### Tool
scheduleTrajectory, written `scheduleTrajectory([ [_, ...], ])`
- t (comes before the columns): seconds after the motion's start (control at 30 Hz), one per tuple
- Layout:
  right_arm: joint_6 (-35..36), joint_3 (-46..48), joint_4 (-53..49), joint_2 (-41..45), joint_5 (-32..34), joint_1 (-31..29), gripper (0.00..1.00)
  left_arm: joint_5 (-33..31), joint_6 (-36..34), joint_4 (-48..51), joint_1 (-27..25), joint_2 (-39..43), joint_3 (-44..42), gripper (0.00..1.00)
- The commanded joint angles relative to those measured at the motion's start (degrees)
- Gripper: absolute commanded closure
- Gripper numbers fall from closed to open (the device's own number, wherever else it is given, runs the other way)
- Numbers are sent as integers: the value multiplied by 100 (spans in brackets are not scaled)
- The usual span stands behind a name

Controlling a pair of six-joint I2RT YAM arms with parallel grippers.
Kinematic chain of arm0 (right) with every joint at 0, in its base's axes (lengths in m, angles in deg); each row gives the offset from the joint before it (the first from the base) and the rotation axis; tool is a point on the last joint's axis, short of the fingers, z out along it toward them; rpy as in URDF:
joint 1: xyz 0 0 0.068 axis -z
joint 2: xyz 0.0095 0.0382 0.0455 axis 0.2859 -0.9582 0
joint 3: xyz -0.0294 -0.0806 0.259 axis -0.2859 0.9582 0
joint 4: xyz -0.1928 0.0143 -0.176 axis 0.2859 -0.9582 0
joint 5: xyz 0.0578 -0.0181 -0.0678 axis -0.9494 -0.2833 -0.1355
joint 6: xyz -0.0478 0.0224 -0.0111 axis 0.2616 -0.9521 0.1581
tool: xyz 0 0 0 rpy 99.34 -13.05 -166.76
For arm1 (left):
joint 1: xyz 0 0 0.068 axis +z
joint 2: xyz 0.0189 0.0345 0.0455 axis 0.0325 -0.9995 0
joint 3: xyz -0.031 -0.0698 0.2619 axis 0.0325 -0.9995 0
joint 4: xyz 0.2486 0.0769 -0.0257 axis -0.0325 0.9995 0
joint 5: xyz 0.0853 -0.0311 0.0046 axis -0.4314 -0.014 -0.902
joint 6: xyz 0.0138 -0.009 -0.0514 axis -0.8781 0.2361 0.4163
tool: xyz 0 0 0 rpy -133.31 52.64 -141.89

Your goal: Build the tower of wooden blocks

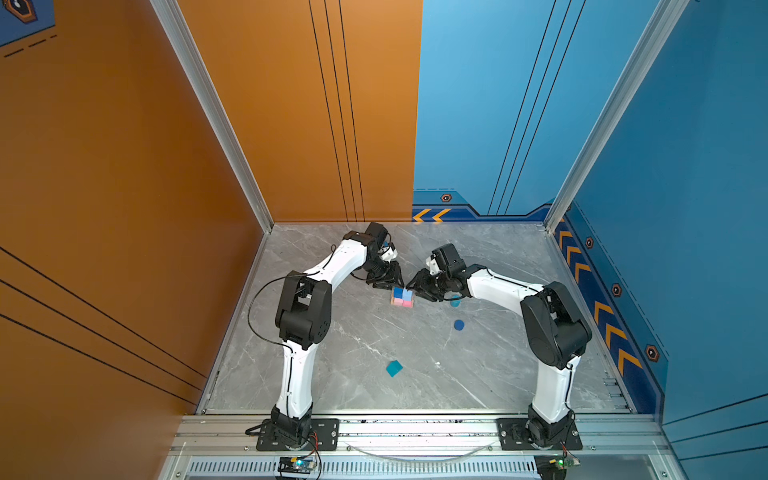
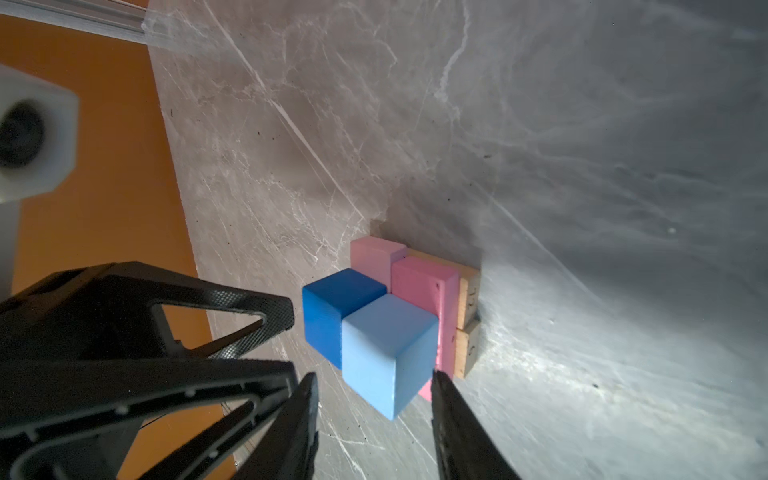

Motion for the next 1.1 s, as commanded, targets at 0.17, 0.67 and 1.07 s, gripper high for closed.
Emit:
scheduleTrajectory([
  [0.17, 263, 229, -450, 793, 232, 116, 49, -158, 126, -191, 197, 1049, -458, 51],
  [0.67, 1274, 317, -2217, 1852, 1352, 658, 48, -417, 628, -1590, 374, 2899, -2507, 51],
  [1.07, 2363, -774, -3765, 1128, 2504, 778, 49, -747, 672, -2086, 584, 3969, -3587, 51],
])
